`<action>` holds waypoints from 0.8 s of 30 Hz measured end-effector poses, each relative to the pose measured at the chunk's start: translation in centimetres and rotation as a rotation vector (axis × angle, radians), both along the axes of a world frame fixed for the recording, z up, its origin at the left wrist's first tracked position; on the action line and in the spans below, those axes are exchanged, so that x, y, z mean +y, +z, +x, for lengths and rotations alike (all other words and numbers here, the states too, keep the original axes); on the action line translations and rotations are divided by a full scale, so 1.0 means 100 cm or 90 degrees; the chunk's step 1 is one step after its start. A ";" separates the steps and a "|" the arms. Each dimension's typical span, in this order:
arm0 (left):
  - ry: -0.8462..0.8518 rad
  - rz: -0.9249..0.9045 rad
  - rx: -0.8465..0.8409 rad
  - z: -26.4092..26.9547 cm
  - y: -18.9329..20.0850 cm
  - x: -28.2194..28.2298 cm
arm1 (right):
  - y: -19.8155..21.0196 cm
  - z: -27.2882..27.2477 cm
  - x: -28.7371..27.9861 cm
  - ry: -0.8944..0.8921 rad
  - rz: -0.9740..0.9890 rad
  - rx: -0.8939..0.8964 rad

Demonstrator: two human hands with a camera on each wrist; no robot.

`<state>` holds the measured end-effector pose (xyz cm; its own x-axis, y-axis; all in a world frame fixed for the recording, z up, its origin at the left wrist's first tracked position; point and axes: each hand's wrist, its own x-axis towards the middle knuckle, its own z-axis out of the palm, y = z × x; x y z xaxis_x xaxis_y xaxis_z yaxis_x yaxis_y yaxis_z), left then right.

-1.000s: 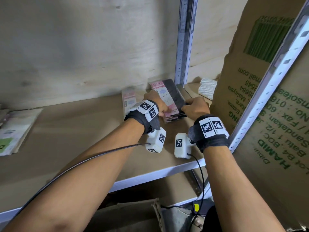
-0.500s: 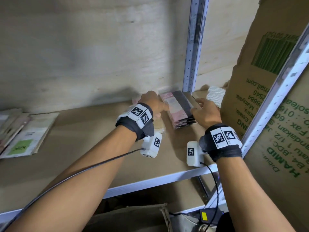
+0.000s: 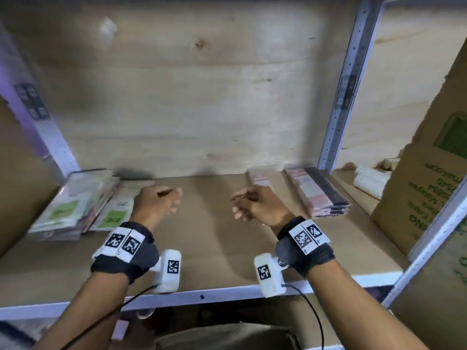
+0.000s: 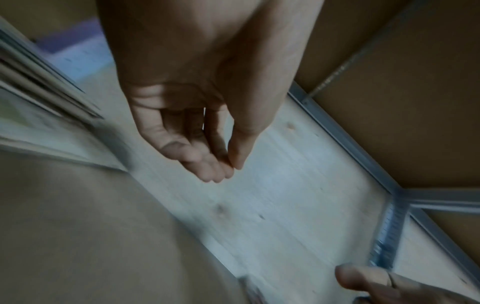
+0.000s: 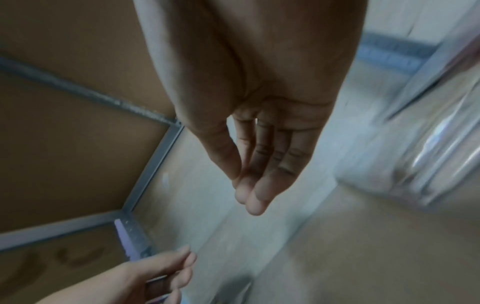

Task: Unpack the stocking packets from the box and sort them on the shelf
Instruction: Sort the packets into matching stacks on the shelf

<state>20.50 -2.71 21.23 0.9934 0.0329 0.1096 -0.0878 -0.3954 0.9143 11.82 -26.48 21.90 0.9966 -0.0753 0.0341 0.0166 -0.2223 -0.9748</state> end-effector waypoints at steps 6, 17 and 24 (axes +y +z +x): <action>0.096 -0.041 -0.008 0.020 0.008 0.091 | -0.006 0.065 0.107 0.092 -0.051 0.122; 0.143 -0.105 0.044 0.029 0.004 0.163 | -0.030 0.168 0.244 0.071 -0.361 0.247; 0.145 -0.094 0.035 0.028 0.011 0.167 | -0.037 0.168 0.252 0.082 -0.533 0.198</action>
